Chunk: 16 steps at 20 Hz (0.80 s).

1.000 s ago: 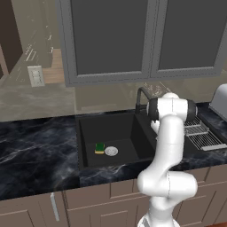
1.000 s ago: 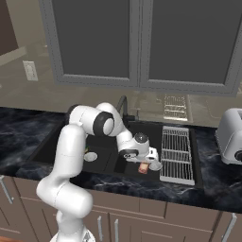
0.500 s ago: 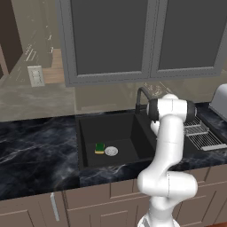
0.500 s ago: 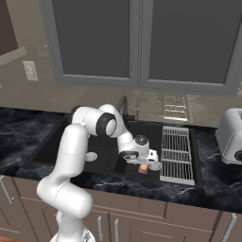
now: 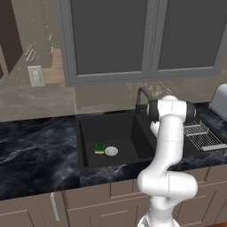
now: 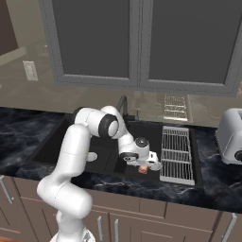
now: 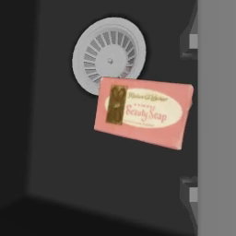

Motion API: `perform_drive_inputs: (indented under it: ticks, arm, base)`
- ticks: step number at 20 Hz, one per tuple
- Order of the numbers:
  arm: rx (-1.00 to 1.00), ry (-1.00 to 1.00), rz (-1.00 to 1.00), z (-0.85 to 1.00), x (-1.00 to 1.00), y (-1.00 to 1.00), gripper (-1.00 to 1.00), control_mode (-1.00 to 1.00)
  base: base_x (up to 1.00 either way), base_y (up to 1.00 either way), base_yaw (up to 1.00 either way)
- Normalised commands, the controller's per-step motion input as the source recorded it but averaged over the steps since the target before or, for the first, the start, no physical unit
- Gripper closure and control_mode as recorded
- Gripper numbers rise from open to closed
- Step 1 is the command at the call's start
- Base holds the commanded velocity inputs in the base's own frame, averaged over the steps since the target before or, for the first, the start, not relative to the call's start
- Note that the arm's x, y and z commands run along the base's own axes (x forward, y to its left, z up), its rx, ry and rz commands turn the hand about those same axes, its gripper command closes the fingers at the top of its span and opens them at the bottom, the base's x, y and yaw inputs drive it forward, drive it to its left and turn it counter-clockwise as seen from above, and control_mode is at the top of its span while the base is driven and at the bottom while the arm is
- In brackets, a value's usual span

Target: Pick up the bar soap and sponge from the sink, and place them back in the cabinet, and close the cabinet doors.

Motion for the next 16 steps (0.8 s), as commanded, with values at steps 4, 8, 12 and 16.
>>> perform_drive_inputs:
  ticks: [4, 8, 12, 16]
  arm:
    - [0.0, 0.0, 0.0, -0.1, 0.0, 0.0, -1.0, -1.0]
    - [0.0, 0.0, 0.0, -0.08, 0.02, 0.0, -1.0, -1.0]
    - [0.0, 0.0, 0.0, -0.08, 0.02, 0.0, -1.0, -1.0]
    - [0.0, 0.0, 0.0, -0.11, 0.06, 0.0, -1.0, -1.0]
  base:
    - [0.0, 0.0, 0.0]
    - [0.0, 0.0, 0.0]
    - [0.0, 0.0, 0.0]
    - [0.0, 0.0, 0.0]
